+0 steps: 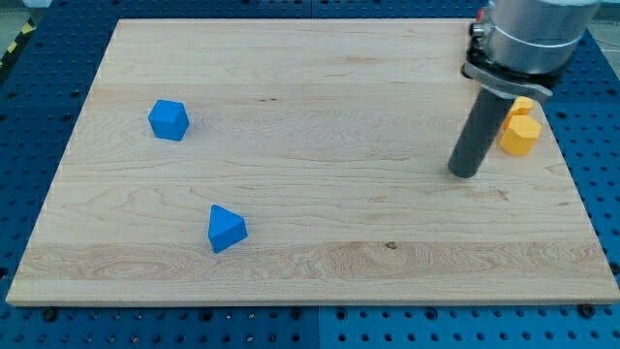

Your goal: Move your arm away from the yellow hexagon

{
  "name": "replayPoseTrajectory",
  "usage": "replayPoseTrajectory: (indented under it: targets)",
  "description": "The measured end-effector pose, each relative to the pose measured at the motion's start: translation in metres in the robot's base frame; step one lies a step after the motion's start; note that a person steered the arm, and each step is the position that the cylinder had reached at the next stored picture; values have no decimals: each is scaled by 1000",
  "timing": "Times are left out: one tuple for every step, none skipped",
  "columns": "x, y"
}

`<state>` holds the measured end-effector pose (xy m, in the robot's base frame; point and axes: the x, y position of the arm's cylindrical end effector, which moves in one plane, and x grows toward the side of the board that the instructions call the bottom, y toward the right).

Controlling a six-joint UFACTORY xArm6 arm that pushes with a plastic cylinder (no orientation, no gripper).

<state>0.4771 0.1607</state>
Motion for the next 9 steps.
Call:
replayPoseTrajectory:
  targets:
    - [-4,-19]
    - [-5,-19]
    - [-5,-28]
    - [-11,-58]
    - [-22,-74]
    - [-22,-74]
    - [-28,-82]
    - [-55,-107]
    - [-85,-143]
